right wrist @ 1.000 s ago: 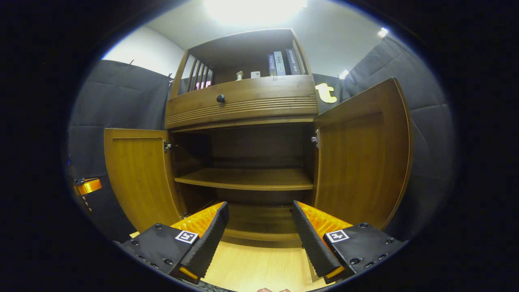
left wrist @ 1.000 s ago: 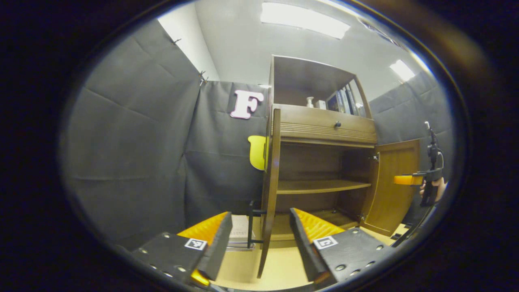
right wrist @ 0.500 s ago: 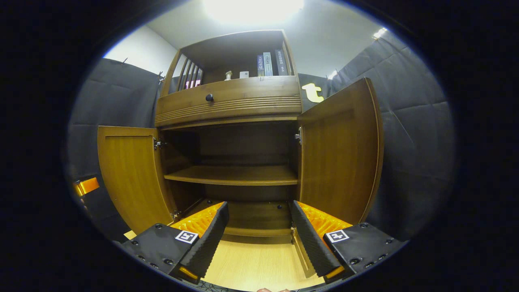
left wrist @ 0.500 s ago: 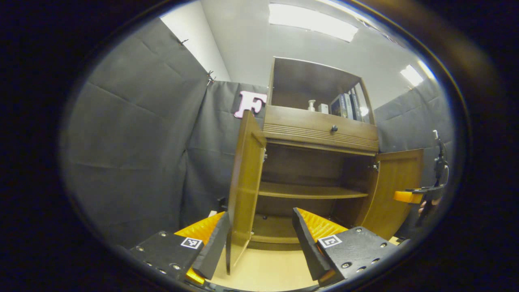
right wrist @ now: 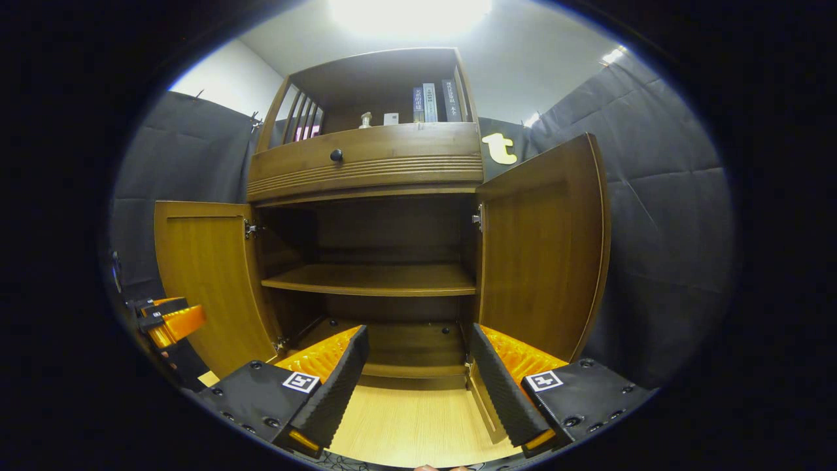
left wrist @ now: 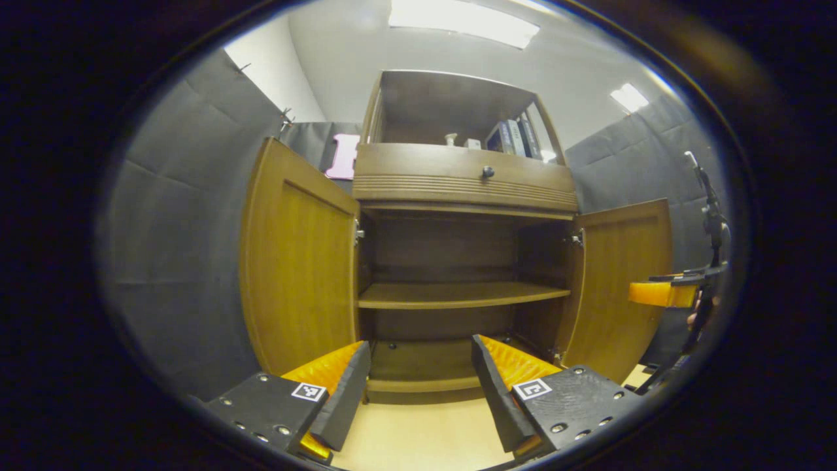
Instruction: Open the right door of the double-door shoe cabinet with the right hand, and open the left door with the left hand.
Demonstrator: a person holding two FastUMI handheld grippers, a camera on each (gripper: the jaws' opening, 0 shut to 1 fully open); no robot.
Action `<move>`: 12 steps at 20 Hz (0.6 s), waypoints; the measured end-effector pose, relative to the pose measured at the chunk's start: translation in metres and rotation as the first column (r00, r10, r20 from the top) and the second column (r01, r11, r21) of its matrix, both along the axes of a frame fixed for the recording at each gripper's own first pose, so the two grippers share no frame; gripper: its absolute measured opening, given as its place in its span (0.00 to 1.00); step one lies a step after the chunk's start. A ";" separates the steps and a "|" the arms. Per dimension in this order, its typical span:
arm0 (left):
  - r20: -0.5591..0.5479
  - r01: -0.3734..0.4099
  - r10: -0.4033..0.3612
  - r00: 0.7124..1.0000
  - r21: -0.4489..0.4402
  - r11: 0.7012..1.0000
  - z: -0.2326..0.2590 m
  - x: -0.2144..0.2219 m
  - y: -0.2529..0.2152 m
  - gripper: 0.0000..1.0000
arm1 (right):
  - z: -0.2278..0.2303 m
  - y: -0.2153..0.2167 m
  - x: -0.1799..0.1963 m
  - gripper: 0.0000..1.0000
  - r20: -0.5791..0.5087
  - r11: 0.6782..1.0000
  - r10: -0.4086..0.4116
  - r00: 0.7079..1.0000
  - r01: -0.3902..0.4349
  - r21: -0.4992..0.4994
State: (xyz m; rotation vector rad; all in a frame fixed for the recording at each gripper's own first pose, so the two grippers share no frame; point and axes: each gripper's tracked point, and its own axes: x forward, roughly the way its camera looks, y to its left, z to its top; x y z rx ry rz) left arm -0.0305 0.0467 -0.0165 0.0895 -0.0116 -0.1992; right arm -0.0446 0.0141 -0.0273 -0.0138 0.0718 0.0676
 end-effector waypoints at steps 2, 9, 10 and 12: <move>-0.001 0.014 -0.014 1.000 0.001 1.000 0.000 0.004 -0.007 0.89 | 0.006 -0.001 0.000 0.98 0.012 1.000 -0.009 1.000 0.009 -0.013; -0.025 -0.083 0.082 0.996 -0.019 0.996 0.011 -0.004 0.009 0.89 | -0.011 0.022 0.009 0.95 -0.022 0.996 0.088 0.996 -0.088 -0.003; -0.031 -0.098 0.097 0.995 -0.032 0.995 0.010 -0.007 0.009 0.89 | -0.011 0.025 0.008 0.94 -0.022 0.993 0.117 0.993 -0.117 -0.007; -0.028 -0.129 0.127 0.992 -0.071 0.989 0.013 -0.014 0.007 0.89 | -0.012 0.028 0.005 0.99 -0.021 0.985 0.174 0.985 -0.174 -0.012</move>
